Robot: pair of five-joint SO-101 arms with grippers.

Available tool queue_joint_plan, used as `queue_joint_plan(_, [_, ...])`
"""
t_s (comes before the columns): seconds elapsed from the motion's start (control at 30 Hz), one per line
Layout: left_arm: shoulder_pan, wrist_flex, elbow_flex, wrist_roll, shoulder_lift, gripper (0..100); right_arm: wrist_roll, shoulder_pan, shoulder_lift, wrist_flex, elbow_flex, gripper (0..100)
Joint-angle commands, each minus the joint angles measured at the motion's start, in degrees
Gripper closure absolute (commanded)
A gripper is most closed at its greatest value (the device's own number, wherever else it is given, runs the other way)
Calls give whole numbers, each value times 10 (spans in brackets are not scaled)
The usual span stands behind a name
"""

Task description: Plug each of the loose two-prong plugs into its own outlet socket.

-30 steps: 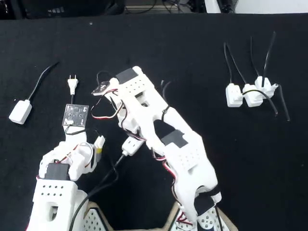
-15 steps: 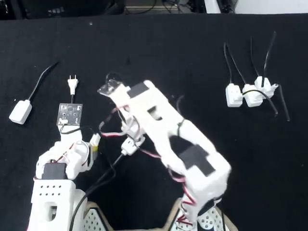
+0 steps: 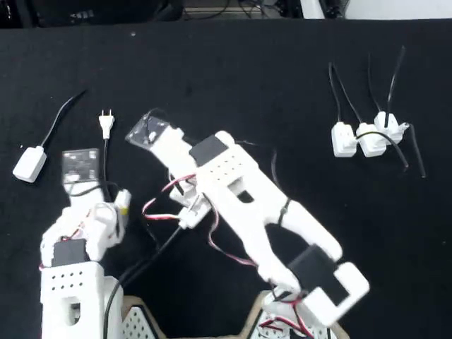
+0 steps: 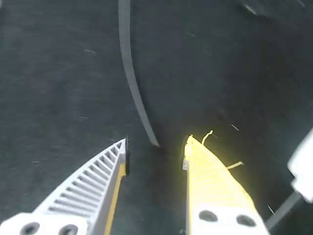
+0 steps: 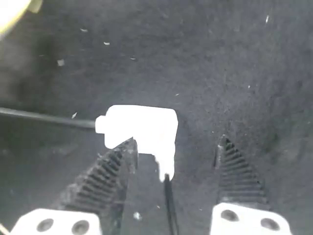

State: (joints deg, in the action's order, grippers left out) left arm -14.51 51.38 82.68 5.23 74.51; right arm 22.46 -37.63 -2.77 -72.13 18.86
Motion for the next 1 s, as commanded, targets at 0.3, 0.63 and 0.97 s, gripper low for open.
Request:
queue_joint_plan(0.3, [-186, -73, -34, -96, 6, 802, 404, -16, -58, -13, 43, 741])
queue_joint_plan(0.63, [-189, -73, -35, -101, 6, 802, 449, -35, -58, 135, 192, 681])
queue_joint_plan(0.97, [-189, -73, -35, -101, 6, 802, 447, -17, -50, 209, 259, 782])
